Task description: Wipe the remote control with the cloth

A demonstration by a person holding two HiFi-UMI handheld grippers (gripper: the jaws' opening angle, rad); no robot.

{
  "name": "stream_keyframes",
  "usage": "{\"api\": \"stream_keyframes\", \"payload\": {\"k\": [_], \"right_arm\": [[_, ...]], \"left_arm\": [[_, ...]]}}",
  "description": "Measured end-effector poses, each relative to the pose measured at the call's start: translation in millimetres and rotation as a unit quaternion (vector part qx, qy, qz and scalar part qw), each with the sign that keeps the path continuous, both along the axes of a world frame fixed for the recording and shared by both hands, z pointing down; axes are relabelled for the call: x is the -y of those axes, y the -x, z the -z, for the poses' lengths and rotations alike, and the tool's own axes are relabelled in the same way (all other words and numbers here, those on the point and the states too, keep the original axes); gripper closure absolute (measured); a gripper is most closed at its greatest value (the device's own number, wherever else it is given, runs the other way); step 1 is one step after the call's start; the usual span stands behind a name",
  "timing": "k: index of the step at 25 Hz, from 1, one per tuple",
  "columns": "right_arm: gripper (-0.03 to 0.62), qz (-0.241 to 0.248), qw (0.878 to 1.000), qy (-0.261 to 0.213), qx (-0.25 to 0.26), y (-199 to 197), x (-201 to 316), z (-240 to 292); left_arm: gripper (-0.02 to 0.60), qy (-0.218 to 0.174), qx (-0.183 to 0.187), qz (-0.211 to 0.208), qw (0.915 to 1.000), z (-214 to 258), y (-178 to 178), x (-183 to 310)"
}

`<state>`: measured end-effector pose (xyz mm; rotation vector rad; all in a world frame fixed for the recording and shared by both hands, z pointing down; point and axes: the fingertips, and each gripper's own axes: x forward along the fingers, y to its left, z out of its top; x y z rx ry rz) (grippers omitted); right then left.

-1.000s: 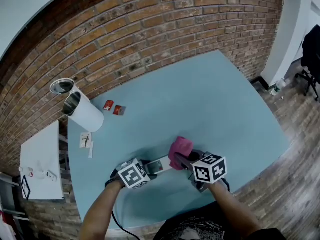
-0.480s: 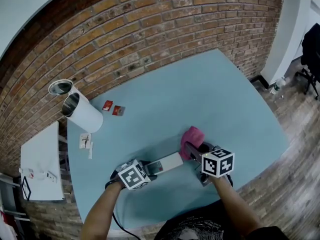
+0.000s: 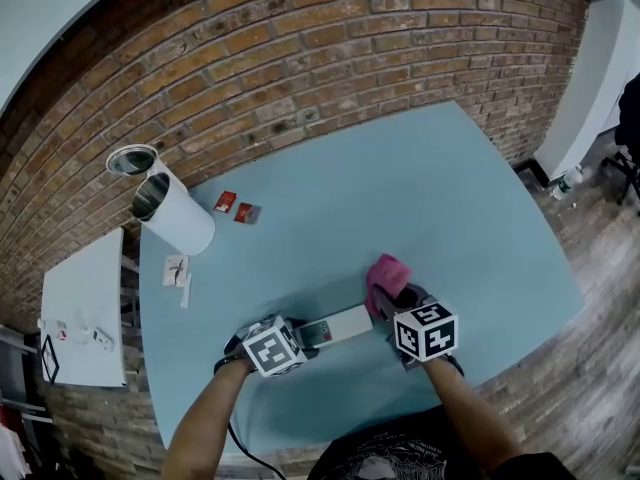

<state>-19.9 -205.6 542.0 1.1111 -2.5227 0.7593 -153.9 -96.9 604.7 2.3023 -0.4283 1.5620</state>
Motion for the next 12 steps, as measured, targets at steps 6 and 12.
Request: {"api": "stream_keyframes", "payload": {"k": [6,12], "right_arm": [[0.531,0.019,1.0,0.002,-0.004,4.3,-6.5,-1.3],[0.531,0.019,1.0,0.005,-0.005,0.2,-18.8,-2.1]], "left_arm": [[0.295,-0.001,0.0,-0.002,1.0,-1.9,1.8,2.2],[0.293,0.0,0.003,-0.005,1.0,0.5,1.8,2.5]]}}
